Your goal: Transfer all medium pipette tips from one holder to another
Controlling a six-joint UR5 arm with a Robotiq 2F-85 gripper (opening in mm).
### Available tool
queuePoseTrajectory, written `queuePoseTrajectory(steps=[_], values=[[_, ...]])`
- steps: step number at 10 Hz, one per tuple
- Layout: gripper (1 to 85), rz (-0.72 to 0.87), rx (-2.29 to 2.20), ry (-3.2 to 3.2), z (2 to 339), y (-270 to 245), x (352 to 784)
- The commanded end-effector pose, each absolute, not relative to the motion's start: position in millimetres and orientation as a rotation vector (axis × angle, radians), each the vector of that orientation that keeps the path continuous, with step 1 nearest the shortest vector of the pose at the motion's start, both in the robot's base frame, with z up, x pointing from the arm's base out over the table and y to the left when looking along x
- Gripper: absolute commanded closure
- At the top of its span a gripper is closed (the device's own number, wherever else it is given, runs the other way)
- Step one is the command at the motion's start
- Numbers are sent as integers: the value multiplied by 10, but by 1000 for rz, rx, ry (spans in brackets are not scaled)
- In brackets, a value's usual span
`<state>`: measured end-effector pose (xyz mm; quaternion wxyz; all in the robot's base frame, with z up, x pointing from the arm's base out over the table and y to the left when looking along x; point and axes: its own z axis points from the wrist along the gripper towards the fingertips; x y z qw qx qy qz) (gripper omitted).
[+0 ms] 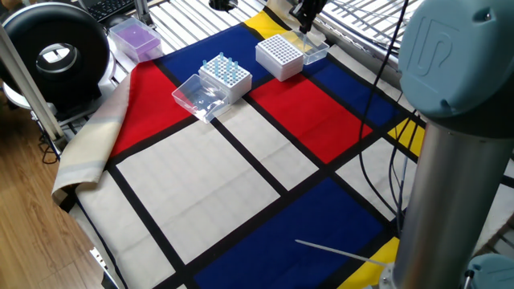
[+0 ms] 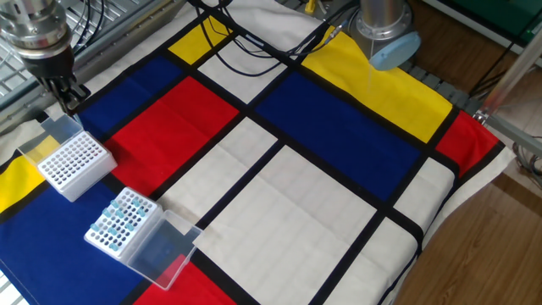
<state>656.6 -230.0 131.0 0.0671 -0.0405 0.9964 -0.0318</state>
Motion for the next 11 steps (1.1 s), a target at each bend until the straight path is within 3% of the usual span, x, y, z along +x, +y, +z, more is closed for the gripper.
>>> queuePoseTrajectory(steps=[1, 11], values=[[843, -67, -120, 2992, 1306, -2272, 6589], [843, -26, -139, 2971, 1234, -2219, 6629]])
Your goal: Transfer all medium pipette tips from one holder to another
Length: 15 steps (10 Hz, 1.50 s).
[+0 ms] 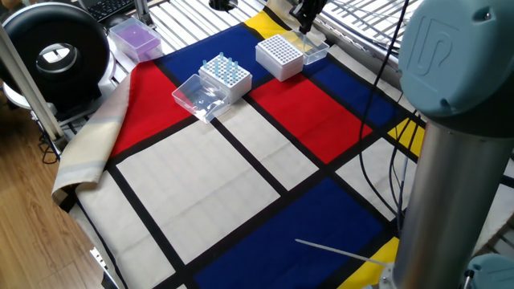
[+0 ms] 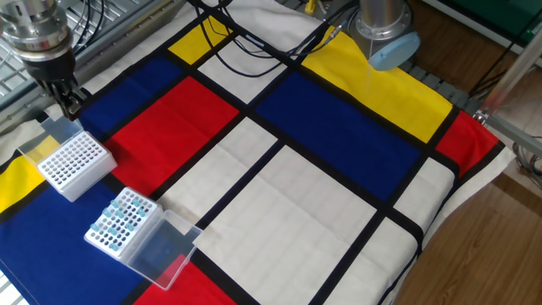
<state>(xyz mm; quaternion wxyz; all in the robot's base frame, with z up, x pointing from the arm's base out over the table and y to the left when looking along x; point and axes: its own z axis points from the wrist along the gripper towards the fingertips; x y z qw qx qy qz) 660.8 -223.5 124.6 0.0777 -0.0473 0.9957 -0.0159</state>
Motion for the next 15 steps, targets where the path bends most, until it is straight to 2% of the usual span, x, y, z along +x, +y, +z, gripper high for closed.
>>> queuePoseTrajectory(steps=[1, 15], values=[[843, -26, -141, 2970, 1225, -2225, 6634], [843, -12, -146, 2955, 1115, -2265, 6627]])
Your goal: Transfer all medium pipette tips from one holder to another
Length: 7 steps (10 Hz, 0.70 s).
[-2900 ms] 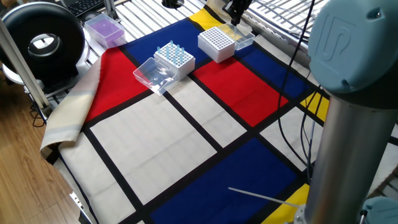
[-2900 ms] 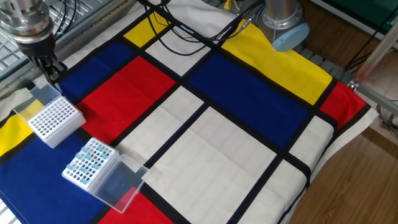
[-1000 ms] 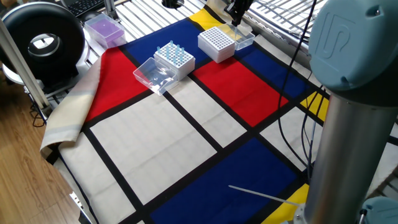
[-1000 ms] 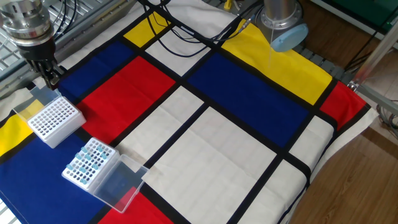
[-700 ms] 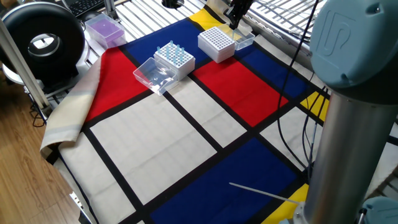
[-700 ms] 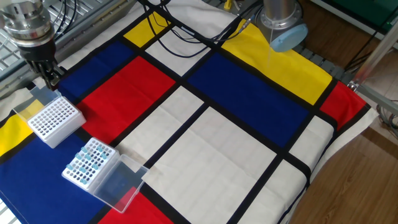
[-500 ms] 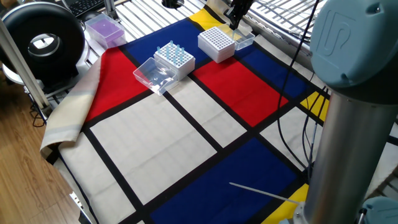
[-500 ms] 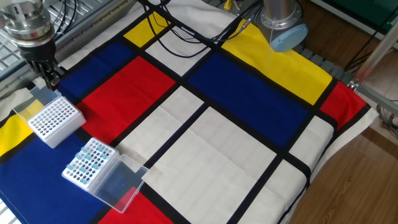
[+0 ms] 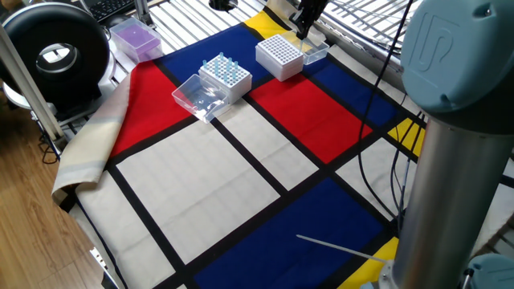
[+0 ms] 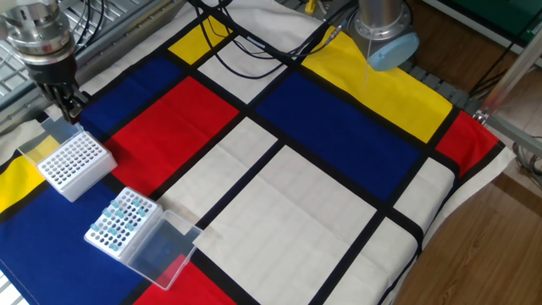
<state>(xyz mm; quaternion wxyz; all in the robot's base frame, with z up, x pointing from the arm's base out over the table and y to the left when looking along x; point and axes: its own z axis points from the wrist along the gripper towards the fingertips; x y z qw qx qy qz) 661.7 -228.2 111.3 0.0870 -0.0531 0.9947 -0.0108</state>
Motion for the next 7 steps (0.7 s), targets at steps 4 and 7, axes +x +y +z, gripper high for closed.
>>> queuePoseTrajectory(steps=[4, 7], values=[[843, 7, -151, 2947, 1083, -2250, 6639], [843, 34, -155, 2948, 1003, -2240, 6631]])
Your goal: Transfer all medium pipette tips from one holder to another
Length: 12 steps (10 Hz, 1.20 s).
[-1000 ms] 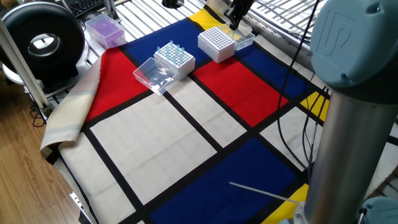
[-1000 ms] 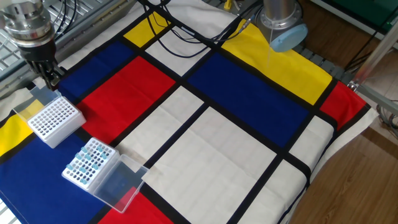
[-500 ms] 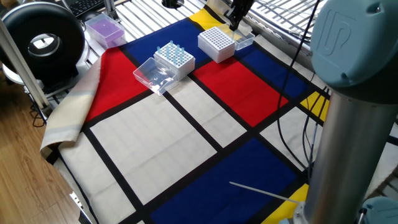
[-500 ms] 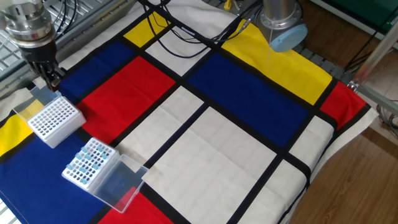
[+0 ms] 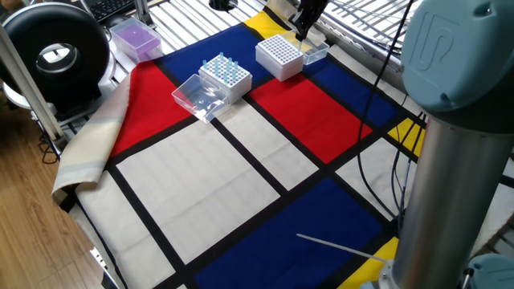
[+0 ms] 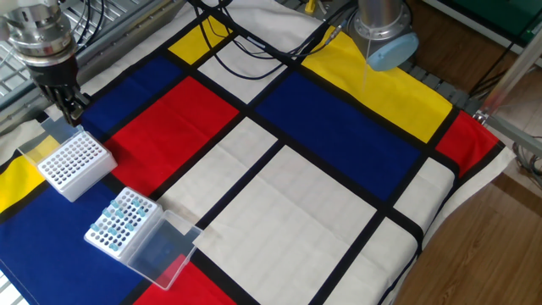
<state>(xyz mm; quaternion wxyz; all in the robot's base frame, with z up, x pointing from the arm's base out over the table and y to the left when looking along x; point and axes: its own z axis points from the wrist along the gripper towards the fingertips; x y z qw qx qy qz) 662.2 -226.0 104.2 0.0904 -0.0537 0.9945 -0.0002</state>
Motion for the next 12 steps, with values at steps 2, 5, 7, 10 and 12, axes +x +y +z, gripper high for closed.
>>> queuePoseTrajectory(steps=[2, 5, 7, 10, 12], values=[[843, 40, -159, 2946, 952, -2257, 6620], [757, 48, -220, 2974, 932, -2258, 6531], [673, 49, -255, 2982, 928, -2259, 6498], [623, 52, -289, 2984, 921, -2256, 6476], [623, 49, -290, 2984, 921, -2262, 6478]])
